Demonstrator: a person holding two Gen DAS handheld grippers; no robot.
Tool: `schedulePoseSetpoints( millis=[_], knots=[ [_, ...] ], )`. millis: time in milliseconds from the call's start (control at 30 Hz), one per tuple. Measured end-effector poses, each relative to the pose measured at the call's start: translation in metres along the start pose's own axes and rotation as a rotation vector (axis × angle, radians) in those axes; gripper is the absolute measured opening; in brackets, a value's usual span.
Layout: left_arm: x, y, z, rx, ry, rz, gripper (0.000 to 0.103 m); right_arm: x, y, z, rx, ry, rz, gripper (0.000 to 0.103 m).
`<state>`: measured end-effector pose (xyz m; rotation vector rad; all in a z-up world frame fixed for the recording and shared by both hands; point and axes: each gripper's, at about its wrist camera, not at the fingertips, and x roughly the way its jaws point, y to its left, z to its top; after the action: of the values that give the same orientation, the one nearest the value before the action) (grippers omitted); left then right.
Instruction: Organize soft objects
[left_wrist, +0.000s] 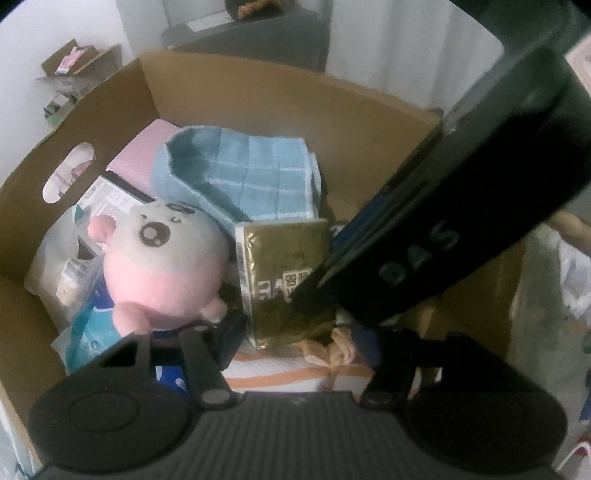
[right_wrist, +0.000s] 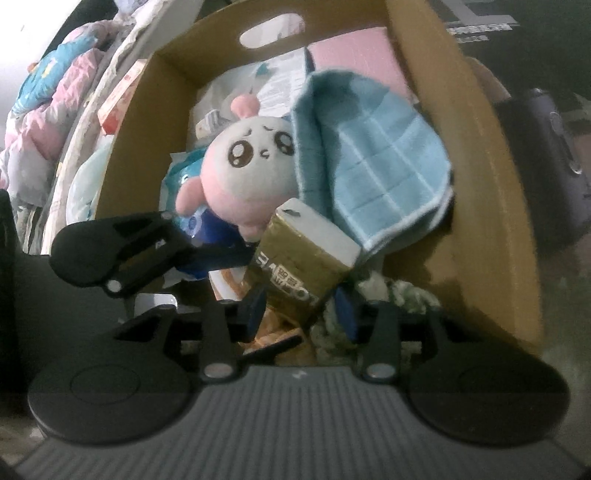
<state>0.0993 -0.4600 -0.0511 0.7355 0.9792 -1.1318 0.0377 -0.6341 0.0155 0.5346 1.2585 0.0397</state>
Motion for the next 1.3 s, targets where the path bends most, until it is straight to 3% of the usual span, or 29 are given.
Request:
schedulePoseSetpoints(
  millis=[167, 333, 533, 667, 933, 967, 1200, 1300],
  knots=[
    [-0.02, 0.007, -0.003, -0.033, -0.065, 0.012, 0.071, -0.03, -0.002, -0.01, 0.045, -0.105, 0.035, 0.048],
    [-0.06, 0.015, -0.015, -0.084, -0.173, 0.031, 0.075, -0.079, 0.006, -0.039, 0.076, -0.321, 0.078, 0.059],
    [-0.122, 0.022, -0.056, -0.186, -0.295, 0.098, 0.086, -0.125, 0.028, -0.087, 0.075, -0.563, 0.1, 0.08],
    [-0.157, 0.024, -0.1, -0.31, -0.387, 0.182, 0.096, -0.134, 0.051, -0.117, 0.056, -0.653, 0.116, 0.083],
    [-0.193, 0.025, -0.17, -0.52, -0.456, 0.314, 0.103, -0.121, 0.103, -0.156, -0.019, -0.698, 0.102, 0.098],
    [-0.196, 0.024, -0.177, -0.54, -0.454, 0.327, 0.103, -0.117, 0.111, -0.161, -0.035, -0.694, 0.088, 0.102],
    [-0.194, 0.008, -0.215, -0.654, -0.392, 0.489, 0.103, -0.088, 0.151, -0.191, -0.111, -0.628, -0.021, 0.102],
    [-0.194, 0.007, -0.225, -0.71, -0.367, 0.521, 0.103, -0.078, 0.164, -0.201, -0.143, -0.613, -0.086, 0.102]
  ],
)
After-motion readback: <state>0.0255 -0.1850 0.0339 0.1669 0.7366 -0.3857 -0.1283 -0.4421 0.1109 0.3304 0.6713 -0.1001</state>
